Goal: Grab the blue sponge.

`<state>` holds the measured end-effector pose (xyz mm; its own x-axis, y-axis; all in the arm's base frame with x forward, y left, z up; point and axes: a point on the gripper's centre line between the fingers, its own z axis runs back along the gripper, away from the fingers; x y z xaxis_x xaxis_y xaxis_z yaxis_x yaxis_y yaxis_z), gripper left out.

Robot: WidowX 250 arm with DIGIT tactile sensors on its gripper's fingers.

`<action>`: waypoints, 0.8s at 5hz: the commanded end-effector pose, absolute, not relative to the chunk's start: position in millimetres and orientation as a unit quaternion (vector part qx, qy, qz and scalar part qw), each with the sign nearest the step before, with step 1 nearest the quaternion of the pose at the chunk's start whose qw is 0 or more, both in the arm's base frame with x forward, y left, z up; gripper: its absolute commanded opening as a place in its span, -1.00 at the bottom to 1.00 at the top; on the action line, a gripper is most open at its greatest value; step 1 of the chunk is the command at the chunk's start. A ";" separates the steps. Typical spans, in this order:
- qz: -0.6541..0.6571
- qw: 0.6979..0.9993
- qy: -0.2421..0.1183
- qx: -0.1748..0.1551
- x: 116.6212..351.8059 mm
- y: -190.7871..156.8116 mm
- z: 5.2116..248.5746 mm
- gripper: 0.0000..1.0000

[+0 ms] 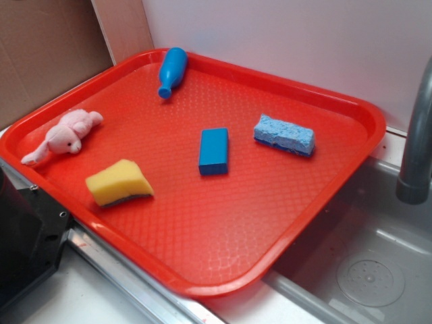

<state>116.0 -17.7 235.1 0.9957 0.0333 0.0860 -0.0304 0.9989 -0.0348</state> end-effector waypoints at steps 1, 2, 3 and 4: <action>0.016 0.999 -0.043 -0.017 116.0 -17.7 235.1 1.00; 0.141 0.990 -0.020 -0.020 131.8 -21.3 226.5 1.00; 0.255 0.967 -0.013 -0.013 140.5 -25.5 221.1 1.00; 0.374 0.927 -0.014 -0.023 149.3 -35.6 213.6 1.00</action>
<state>149.2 -36.3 207.9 0.7017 0.7125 -0.0018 -0.7120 0.7011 -0.0374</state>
